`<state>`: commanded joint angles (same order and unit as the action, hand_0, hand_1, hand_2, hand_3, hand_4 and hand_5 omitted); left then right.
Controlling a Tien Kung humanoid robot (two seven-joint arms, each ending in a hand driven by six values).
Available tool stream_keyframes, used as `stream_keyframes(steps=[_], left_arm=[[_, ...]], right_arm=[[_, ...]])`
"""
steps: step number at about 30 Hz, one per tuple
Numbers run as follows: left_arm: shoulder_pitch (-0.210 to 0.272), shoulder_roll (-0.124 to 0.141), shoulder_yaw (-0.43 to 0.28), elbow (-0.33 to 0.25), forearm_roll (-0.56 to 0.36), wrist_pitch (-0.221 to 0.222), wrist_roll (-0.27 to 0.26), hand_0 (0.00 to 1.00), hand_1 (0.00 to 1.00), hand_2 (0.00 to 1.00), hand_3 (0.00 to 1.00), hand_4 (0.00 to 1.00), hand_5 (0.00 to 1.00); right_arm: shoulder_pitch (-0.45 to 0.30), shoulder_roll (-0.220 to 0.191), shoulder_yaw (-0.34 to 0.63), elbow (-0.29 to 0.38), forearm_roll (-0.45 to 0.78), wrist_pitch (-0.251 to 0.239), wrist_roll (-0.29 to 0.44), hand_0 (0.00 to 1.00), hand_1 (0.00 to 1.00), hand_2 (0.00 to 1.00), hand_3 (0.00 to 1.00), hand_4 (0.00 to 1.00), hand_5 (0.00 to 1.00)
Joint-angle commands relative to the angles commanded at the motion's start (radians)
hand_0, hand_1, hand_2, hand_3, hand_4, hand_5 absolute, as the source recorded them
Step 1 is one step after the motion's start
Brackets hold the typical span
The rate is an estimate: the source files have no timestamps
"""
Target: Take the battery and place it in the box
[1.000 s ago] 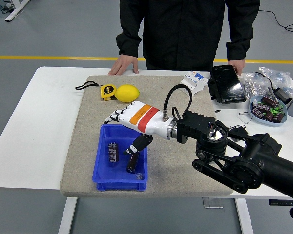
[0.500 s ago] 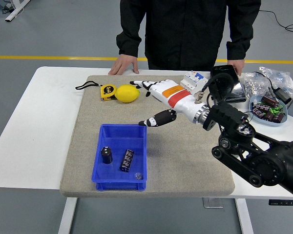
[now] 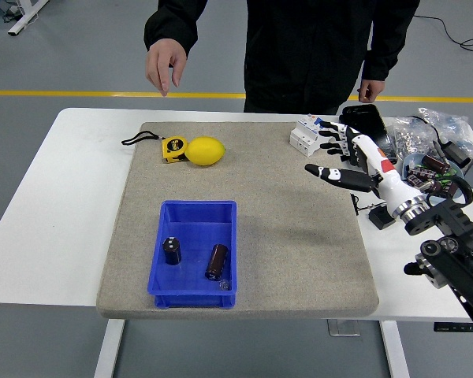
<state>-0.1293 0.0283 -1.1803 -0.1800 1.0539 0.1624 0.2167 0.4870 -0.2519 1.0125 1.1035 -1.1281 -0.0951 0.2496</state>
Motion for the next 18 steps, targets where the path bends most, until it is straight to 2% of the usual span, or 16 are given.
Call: stream_keyframes(steps=[4,5,10,11,12,16,17,18], left_arm=[[0.000,-0.004,-0.003,0.000,0.000,-0.001,-0.001,0.731,0.689,0.690,0.586,0.646,0.566],[0.000,-0.005,-0.002,0.000,0.000,-0.001,-0.002,0.729,0.688,0.684,0.586,0.644,0.563],[-0.001,-0.007,-0.006,0.000,0.007,-0.002,-0.002,0.729,0.688,0.684,0.586,0.644,0.563],[-0.001,-0.007,-0.007,0.000,0.008,-0.002,-0.002,0.729,0.687,0.682,0.586,0.646,0.566],[-0.001,-0.007,-0.007,0.000,0.009,-0.003,-0.002,0.729,0.687,0.682,0.586,0.646,0.566],[-0.003,-0.007,-0.003,0.000,0.000,-0.003,-0.003,0.729,0.687,0.682,0.586,0.646,0.566],[-0.003,-0.007,-0.003,0.000,0.000,-0.003,-0.002,0.726,0.685,0.683,0.586,0.644,0.564],[-0.003,-0.006,-0.005,0.000,0.002,-0.003,-0.002,0.726,0.685,0.683,0.586,0.644,0.564]], right_arm=[[-0.085,0.014,0.088,0.039,0.169,0.048,-0.006,0.839,0.806,0.886,0.902,0.998,0.440],[-0.105,0.019,0.107,0.048,0.208,0.056,-0.008,0.857,0.827,0.893,0.928,0.998,0.574],[-0.187,0.050,0.170,0.088,0.422,0.083,-0.022,0.857,0.827,0.893,0.928,0.998,0.574],[-0.196,0.053,0.175,0.092,0.461,0.085,-0.024,0.870,0.837,0.892,0.942,0.998,0.731],[-0.210,0.058,0.183,0.098,0.502,0.088,-0.028,0.870,0.837,0.892,0.942,0.998,0.731],[-0.237,0.070,0.205,0.107,0.528,0.101,-0.047,0.870,0.837,0.892,0.942,0.998,0.731],[-0.241,0.072,0.209,0.106,0.527,0.103,-0.052,0.883,0.858,0.897,0.952,0.998,0.800],[-0.245,0.077,0.215,0.104,0.526,0.105,-0.056,0.883,0.858,0.897,0.952,0.998,0.800]])
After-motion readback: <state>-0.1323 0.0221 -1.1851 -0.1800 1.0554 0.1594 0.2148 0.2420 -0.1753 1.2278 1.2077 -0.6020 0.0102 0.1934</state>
